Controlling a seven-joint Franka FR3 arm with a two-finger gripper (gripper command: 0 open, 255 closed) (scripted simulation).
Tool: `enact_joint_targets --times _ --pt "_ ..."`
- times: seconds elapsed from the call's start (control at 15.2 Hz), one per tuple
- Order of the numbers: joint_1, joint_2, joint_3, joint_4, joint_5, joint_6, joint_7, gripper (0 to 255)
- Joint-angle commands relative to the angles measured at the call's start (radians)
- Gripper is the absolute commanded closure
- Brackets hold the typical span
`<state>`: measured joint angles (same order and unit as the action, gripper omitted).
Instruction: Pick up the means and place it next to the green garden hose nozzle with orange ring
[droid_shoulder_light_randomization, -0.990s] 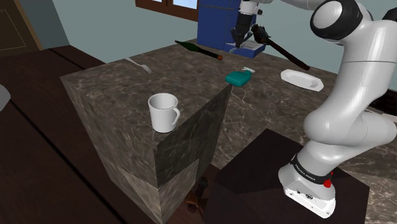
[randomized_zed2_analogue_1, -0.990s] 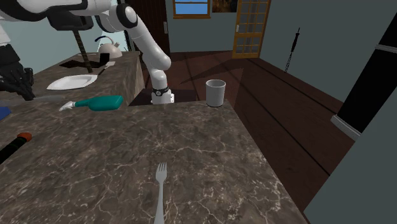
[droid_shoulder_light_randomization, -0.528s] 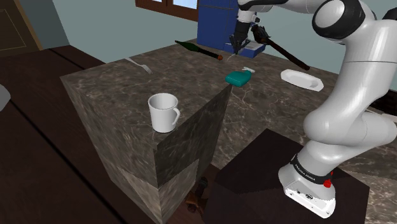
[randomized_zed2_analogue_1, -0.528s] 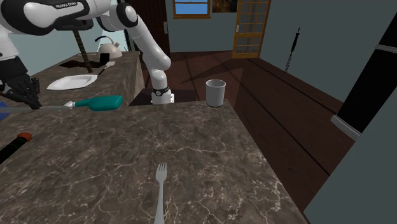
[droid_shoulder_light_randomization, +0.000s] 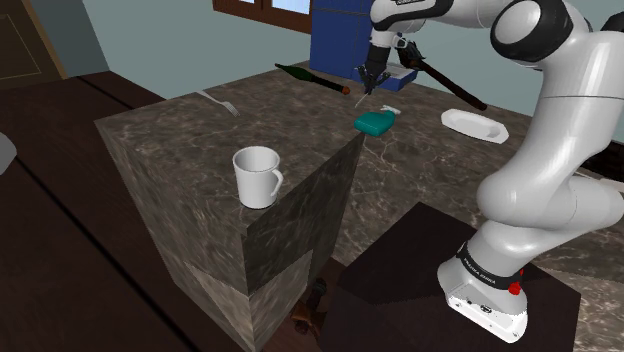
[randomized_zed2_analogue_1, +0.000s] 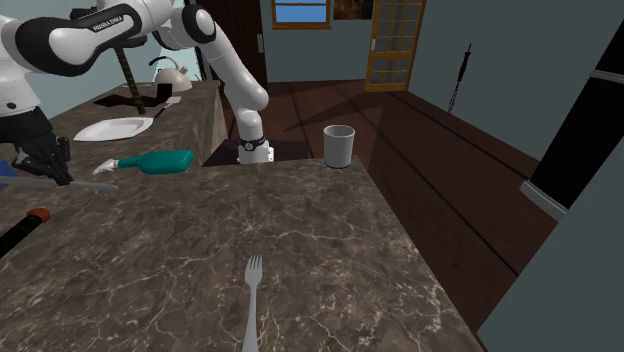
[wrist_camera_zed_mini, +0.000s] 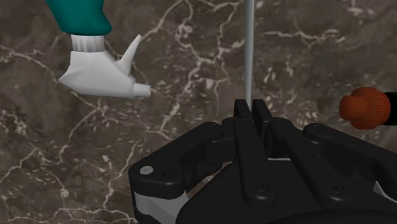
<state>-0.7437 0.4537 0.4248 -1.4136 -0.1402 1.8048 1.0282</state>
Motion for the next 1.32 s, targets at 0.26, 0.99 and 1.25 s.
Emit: enact_joint_targets --times 0.26,0.99,1.25 --pt "-0.001 0.0 0.0 -0.009 0.0 0.008 0.0 255" --pt "0.007 0.002 0.002 0.095 0.001 -0.094 -0.004 0" --pt "0.011 0.005 0.002 0.127 0.001 -0.122 -0.005 0"
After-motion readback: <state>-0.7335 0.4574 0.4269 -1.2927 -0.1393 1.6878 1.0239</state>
